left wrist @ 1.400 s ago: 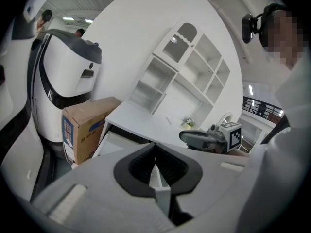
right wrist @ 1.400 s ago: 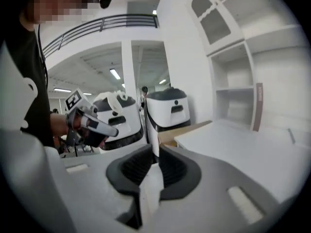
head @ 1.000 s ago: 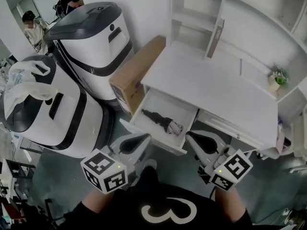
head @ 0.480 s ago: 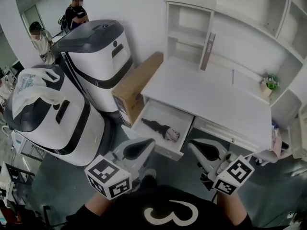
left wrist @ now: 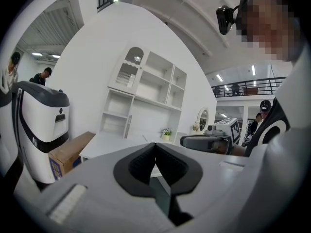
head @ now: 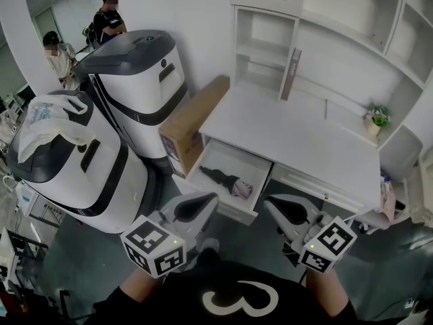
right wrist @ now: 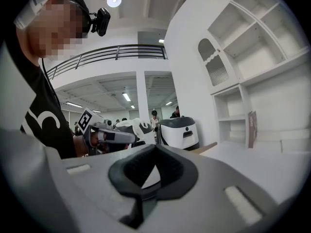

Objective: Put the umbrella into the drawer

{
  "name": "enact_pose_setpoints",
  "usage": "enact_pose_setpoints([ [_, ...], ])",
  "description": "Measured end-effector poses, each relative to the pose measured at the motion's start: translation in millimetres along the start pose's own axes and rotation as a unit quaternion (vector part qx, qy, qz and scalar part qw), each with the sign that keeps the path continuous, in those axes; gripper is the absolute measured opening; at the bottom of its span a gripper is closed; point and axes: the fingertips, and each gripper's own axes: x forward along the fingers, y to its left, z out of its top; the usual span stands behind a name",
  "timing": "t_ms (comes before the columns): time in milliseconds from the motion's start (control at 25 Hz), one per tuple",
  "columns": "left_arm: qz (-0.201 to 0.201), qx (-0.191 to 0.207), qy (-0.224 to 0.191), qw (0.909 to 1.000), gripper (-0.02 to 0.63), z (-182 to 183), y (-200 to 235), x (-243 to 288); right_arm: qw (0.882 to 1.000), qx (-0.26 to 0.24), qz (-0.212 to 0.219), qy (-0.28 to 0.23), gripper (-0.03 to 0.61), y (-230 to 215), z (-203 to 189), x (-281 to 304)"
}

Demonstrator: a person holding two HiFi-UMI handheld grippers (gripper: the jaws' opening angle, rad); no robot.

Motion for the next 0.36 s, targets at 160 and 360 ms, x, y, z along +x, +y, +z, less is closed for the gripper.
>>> enact_pose_setpoints([
  [160, -0.001, 0.001, 0.001, 1.0000, 0.008, -0.1, -5.8, -1.3, 1.000, 0.001, -0.001, 0.002, 0.003, 2.1, -0.8, -5.7],
  [360, -0.006, 0.011, 0.003, 0.9999, 0.008, 2.0, -13.1, -1.9, 1.000, -0.004, -0.002, 0.002, 0.003, 5.9, 3.1, -11.5],
])
